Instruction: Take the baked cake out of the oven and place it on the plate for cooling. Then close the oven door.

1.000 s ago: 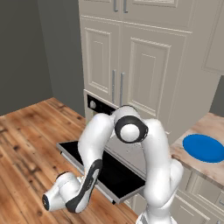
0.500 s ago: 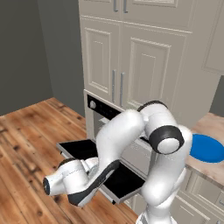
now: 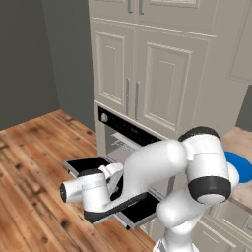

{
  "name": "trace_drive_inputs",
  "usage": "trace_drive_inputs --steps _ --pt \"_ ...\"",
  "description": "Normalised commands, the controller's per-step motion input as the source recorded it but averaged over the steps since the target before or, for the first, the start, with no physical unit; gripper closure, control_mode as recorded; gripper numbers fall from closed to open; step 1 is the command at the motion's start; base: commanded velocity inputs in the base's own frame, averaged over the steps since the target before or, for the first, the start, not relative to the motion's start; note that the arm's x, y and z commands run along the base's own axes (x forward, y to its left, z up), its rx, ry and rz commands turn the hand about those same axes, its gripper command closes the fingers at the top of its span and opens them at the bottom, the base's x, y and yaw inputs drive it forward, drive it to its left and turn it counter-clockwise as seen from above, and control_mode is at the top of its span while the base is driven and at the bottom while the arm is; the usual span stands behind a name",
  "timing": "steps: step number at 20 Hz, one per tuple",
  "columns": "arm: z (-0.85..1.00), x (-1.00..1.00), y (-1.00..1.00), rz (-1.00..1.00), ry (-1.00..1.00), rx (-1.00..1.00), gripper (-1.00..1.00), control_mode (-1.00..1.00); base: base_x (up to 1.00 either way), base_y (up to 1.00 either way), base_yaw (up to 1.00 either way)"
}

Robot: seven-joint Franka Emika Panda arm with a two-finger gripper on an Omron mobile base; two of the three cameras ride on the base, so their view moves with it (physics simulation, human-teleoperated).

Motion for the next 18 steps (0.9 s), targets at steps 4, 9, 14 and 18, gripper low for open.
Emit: trace_drive_inputs --steps 4,9,14,18 --pt "0.07 0.3 -0.37 -0.04 0.0 -0.05 -1.0 -1.0 0.0 0.0 0.0" --pt "0.02 0.09 -0.42 -0.02 0.0 -0.01 -1.0 -1.0 0.0 0.0 0.0" --pt "0.0 0.07 -0.37 0.0 0.0 0.0 -1.0 -1.0 0.0 0.0 0.0" --pt "0.0 0.21 -0.27 0.0 0.0 0.0 -1.0 -1.0 0.0 0.0 0.0"
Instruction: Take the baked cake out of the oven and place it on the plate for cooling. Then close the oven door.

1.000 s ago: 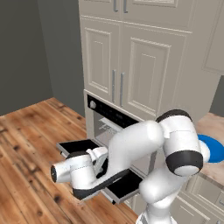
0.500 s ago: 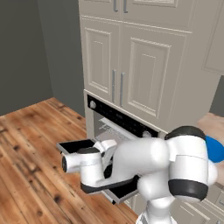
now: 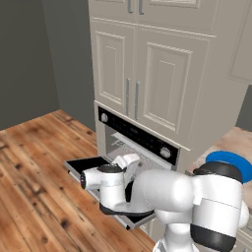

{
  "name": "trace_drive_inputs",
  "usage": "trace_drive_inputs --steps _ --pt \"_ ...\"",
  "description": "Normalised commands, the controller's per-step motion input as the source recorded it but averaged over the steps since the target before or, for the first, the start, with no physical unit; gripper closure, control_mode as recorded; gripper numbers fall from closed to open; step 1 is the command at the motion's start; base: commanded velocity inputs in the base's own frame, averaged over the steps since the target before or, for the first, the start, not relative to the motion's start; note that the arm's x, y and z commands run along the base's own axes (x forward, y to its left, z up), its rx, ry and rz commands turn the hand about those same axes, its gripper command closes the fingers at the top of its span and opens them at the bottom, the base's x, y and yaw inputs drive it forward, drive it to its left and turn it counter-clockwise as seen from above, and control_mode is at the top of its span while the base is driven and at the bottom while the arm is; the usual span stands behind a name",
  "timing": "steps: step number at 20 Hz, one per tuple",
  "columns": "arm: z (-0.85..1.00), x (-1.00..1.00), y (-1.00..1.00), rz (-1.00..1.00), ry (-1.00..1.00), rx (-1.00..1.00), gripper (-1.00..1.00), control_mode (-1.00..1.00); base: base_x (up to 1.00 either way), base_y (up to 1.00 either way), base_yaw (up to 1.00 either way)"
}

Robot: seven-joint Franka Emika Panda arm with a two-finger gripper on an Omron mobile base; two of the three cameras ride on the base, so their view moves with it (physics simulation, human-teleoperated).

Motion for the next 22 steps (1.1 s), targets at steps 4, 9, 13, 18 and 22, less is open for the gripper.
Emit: trace_drive_inputs --steps 4,9,13,18,22 --pt "0.0 0.33 -0.2 0.0 0.0 0.0 -1.0 -1.0 0.0 0.0 0.0" --pt "0.0 0.39 -0.02 0.0 0.0 0.0 -1.0 -1.0 0.0 0.0 0.0" --pt "0.0 0.37 -0.01 0.0 0.0 0.0 -1.0 -1.0 0.0 0.0 0.0" --pt "0.0 0.37 -0.04 0.0 0.0 0.0 -1.0 -1.0 0.0 0.0 0.0" --pt "0.0 0.29 -0.06 0.0 0.0 0.0 -1.0 -1.0 0.0 0.0 0.0"
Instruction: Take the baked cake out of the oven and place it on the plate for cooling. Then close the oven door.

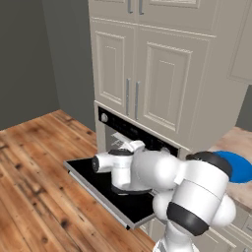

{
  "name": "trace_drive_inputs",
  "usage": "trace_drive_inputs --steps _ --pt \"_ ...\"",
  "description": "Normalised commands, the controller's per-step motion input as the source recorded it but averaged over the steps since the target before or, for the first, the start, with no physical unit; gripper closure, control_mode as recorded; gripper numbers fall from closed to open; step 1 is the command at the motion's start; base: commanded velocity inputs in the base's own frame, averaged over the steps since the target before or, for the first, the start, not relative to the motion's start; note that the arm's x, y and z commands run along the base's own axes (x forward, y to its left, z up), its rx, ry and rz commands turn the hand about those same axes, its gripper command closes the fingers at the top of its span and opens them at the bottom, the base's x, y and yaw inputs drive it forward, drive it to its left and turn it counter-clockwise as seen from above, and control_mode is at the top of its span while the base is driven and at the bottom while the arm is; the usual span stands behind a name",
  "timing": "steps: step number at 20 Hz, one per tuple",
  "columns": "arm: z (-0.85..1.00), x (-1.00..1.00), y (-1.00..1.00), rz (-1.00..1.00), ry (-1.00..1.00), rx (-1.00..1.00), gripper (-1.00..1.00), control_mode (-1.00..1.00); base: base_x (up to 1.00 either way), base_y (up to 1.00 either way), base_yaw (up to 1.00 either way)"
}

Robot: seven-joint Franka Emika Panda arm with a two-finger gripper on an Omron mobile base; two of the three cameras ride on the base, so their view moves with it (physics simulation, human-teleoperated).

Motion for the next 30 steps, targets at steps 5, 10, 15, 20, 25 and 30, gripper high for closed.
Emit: trace_drive_inputs --steps 5,10,15,20,25,30 --pt "0.0 0.14 -0.03 0.0 0.0 -0.01 -1.0 -1.0 0.0 0.0 0.0" --pt "-0.15 0.01 -0.01 0.0 0.0 -0.02 -1.0 -1.0 0.0 0.0 0.0" --pt "-0.36 0.17 -0.07 0.0 0.0 -0.03 -1.0 -1.0 0.0 0.0 0.0" --pt "-0.42 0.29 -0.13 0.0 0.0 -0.03 -1.0 -1.0 0.0 0.0 0.0" --pt "-0.36 0.3 -0.08 0.0 0.0 -0.04 -1.0 -1.0 0.0 0.0 0.0" --pt "-0.34 0.28 0.0 0.0 -0.01 -0.07 -1.0 -1.0 0.0 0.0 0.0"
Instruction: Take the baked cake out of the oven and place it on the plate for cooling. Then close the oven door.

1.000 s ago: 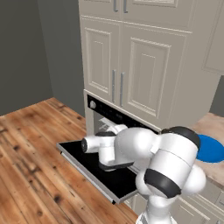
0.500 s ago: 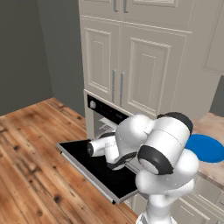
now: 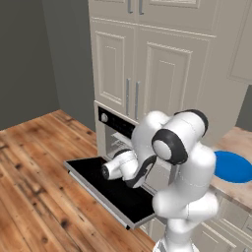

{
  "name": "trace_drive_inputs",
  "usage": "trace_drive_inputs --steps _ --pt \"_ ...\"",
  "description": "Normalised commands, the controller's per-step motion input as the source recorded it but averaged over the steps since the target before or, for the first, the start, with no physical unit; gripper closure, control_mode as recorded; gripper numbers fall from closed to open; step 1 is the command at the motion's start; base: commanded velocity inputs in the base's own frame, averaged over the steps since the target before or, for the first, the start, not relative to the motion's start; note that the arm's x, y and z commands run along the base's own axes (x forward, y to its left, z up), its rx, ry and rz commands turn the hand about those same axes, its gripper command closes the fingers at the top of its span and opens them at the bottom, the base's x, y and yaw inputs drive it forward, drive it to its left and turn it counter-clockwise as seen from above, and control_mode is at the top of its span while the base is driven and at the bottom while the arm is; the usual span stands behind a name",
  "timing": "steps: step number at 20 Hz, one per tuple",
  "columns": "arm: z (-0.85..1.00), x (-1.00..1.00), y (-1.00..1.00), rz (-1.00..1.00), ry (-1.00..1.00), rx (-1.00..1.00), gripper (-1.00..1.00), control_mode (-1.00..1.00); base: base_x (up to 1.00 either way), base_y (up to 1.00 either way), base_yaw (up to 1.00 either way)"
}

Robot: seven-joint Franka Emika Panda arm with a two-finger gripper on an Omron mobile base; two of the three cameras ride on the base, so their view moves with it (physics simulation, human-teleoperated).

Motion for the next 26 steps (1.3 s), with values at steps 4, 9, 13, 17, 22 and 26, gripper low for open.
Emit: trace_drive_inputs --steps 4,9,13,17,22,26 --pt "-0.33 0.31 -0.04 0.0 -0.03 -0.08 -1.0 -1.0 0.0 0.0 0.0" --pt "-0.3 0.34 -0.04 0.0 -0.02 -0.09 -1.0 -1.0 0.0 0.0 0.0" --pt "-0.28 0.42 -0.03 0.0 0.0 -0.11 -1.0 -1.0 0.0 0.0 0.0" --pt "-0.27 0.54 0.0 -0.03 0.0 -0.11 -1.0 -1.0 0.0 0.0 0.0" --pt "-0.18 0.62 -0.03 -0.05 0.0 -0.06 -1.0 -1.0 0.0 0.0 0.0" --pt "-0.17 0.64 -0.11 -0.04 0.0 -0.01 -1.0 -1.0 0.0 0.0 0.0"
